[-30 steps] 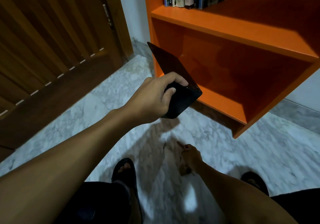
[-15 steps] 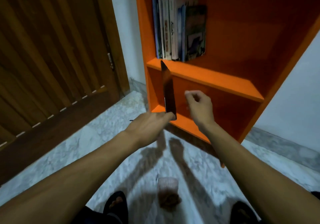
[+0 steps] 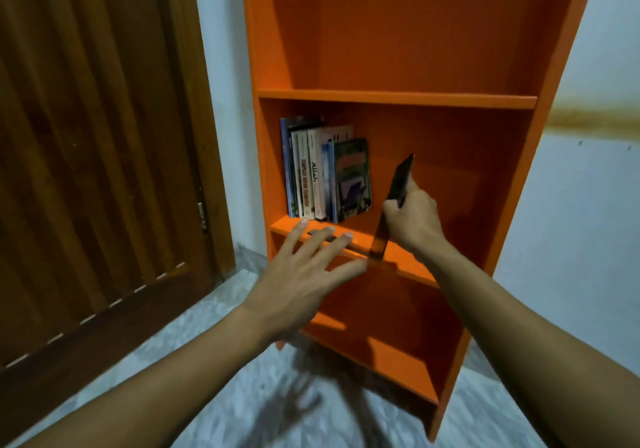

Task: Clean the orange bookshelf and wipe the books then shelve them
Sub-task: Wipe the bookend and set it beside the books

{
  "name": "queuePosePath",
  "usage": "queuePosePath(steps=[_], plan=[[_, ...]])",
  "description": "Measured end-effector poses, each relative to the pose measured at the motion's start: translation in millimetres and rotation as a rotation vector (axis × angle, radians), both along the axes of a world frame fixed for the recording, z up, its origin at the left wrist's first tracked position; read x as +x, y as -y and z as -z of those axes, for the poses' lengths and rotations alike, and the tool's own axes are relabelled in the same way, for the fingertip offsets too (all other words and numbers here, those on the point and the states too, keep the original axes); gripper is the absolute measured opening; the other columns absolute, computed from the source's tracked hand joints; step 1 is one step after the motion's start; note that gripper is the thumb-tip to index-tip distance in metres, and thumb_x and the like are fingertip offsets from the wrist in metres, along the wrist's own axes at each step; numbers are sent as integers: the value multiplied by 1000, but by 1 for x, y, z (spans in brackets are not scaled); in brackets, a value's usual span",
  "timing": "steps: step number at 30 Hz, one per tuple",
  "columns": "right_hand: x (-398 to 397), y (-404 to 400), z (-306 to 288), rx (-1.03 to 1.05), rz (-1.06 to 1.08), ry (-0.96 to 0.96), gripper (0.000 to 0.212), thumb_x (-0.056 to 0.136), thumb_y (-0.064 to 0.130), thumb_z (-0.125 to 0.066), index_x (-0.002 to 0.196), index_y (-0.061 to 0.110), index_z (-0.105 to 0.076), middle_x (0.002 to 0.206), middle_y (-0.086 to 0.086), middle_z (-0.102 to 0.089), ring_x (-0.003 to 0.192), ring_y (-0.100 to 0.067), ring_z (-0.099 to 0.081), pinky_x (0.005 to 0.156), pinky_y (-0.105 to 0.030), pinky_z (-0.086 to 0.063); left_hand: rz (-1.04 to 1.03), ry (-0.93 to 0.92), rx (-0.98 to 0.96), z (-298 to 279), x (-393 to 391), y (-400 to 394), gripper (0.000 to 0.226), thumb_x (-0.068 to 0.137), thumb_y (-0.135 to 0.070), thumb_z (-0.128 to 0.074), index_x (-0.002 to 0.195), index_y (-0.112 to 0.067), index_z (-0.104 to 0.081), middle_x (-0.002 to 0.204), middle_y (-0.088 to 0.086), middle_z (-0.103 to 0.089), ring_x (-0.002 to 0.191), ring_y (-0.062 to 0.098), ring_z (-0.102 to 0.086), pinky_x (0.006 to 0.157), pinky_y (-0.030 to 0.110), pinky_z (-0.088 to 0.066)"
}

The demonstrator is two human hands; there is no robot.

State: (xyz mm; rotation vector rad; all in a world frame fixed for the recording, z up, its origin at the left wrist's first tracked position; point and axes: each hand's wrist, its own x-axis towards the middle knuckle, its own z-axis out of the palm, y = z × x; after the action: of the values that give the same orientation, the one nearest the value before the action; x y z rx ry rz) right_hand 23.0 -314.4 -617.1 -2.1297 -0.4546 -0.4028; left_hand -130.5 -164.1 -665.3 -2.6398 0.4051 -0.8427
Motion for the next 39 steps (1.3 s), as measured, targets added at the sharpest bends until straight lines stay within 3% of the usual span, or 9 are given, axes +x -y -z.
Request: queuePosePath(steps=[5,10,12,15,21,26,31,35,39], plan=[[50,-2,-9,-48,107,82,54,98,23,-45,150,23,-30,116,-11,-53,92,-30,-59,82,-49,-54,-160,8,-427,1,46,-72,71,85,-17,-68,147,-25,-35,148,6,-46,135,29,-45,113,49,-36],[104,-24,14,-181,214,118,28,103,21,-44,127,8,-49,99,-7,-51,76,-24,-56,60,-33,-42,-208,58,-919,17,158,-112,84,96,-38,-59,158,-19,-6,162,11,-19,147,30,-25,116,45,-28],[127,-34,29,-232,234,96,45,101,18,-48,145,12,-39,100,-13,-56,62,-20,-54,45,-26,-35,-221,42,-1053,32,199,-121,96,95,-42,-61,157,-26,10,166,11,-5,151,32,-13,120,49,-21],[145,-40,45,-330,200,62,86,98,8,-51,157,34,7,146,-23,-39,55,-17,-52,36,-27,-39,-237,29,-1209,46,240,-123,110,90,-46,-65,152,-34,25,166,11,10,153,35,0,120,55,-14],[147,-51,52,-295,203,20,102,96,2,-49,147,53,23,165,-12,3,84,-38,-63,42,-33,-45,-387,123,-1284,45,289,-101,125,79,-61,-70,154,-20,21,163,15,12,147,46,-8,117,58,-20],[137,-68,59,-368,264,-70,86,97,21,-53,157,29,9,140,-31,-45,94,-46,-65,68,-42,-52,-487,225,-1462,26,305,-79,138,69,-59,-79,155,-13,19,156,18,-5,137,46,-21,114,57,-24],[129,-71,65,-236,183,-39,91,97,31,-57,153,45,13,136,-24,-46,92,-47,-63,75,-46,-55,-444,292,-1498,13,313,-82,148,56,-68,-80,155,-18,18,135,16,-28,117,40,-36,98,53,-31],[126,-69,68,-229,181,-109,88,98,22,-53,156,32,12,102,-14,-54,85,-40,-61,75,-43,-53,-384,348,-1592,2,319,-81,151,46,-65,-86,157,-18,5,129,17,-32,114,36,-34,96,50,-29],[131,-85,70,-193,161,-193,62,98,26,-54,152,9,-28,108,-19,-64,101,-43,-63,82,-41,-53,-395,363,-1597,-13,317,-82,153,43,-66,-87,158,-19,2,127,17,-35,110,34,-37,88,44,-27]])
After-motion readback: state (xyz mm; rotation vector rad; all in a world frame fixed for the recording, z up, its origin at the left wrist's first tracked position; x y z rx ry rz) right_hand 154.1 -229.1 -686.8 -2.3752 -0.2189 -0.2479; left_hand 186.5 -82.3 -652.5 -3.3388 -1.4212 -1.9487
